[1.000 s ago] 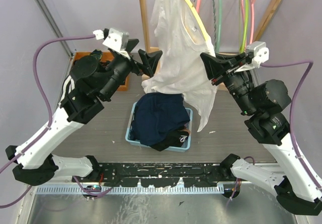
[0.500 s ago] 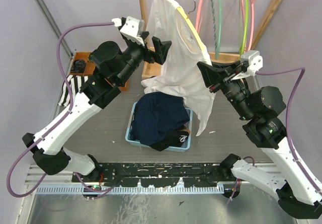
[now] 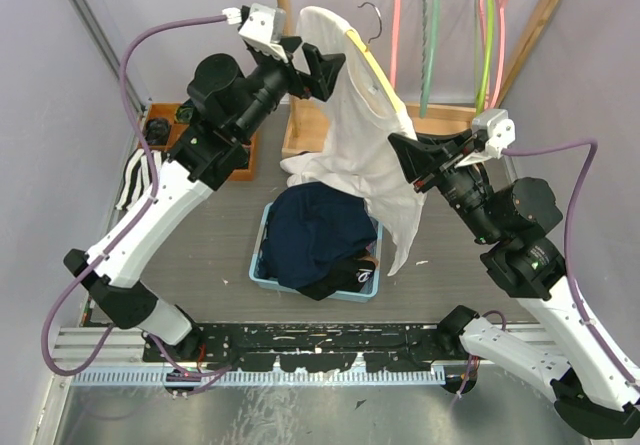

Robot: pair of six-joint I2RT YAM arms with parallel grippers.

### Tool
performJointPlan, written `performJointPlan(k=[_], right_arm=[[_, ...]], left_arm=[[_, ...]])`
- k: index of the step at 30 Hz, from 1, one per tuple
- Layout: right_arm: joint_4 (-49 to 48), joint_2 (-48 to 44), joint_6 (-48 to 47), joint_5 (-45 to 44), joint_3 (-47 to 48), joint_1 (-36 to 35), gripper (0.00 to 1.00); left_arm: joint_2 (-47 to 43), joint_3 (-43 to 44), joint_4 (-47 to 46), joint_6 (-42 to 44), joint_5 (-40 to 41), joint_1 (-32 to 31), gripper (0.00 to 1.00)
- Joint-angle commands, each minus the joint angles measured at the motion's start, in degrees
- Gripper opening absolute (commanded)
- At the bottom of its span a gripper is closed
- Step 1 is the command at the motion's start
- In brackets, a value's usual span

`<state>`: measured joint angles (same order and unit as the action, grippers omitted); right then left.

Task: Remove the t-shirt from the hanger

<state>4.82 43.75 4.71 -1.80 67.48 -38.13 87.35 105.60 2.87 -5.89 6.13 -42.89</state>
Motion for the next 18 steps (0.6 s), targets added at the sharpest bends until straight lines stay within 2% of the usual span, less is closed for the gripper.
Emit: performJointPlan(k=[1, 6, 8, 11, 12, 16, 18], right_arm=[[-8.2, -1.2, 0.4, 1.3, 0.8, 0.0, 0.01], [-8.0, -1.4, 0.3, 1.1, 0.6, 0.1, 0.01], [-7.7, -1.5, 0.3, 0.9, 0.6, 0.1, 0.01], [-7.3, -1.9, 0.1, 0.5, 0.4, 0.1, 0.01], [-7.1, -2.1, 0.1, 0.3, 0.3, 0.1, 0.01], [-6.4, -2.7, 0.0, -0.6, -0.2, 0.1, 0.01], [-6.1, -3.2, -0.1, -1.2, -0.7, 0.1, 0.01]], left_arm=[[2.3, 3.2, -1.0, -1.4, -3.0, 0.8, 0.98], [4.6, 5.7, -0.8, -2.1, -4.2, 1.6, 1.00], [5.4, 6.7, -0.3, -2.2, -4.4, 1.8, 0.93], [5.7, 6.8, -0.6, -2.7, -4.8, 2.2, 0.66], [5.6, 6.7, -0.8, -2.7, -4.8, 2.3, 0.53], [5.6, 6.8, -0.9, -2.7, -4.5, 2.7, 0.12], [5.7, 7.1, -0.7, -2.9, -4.2, 3.1, 0.01]])
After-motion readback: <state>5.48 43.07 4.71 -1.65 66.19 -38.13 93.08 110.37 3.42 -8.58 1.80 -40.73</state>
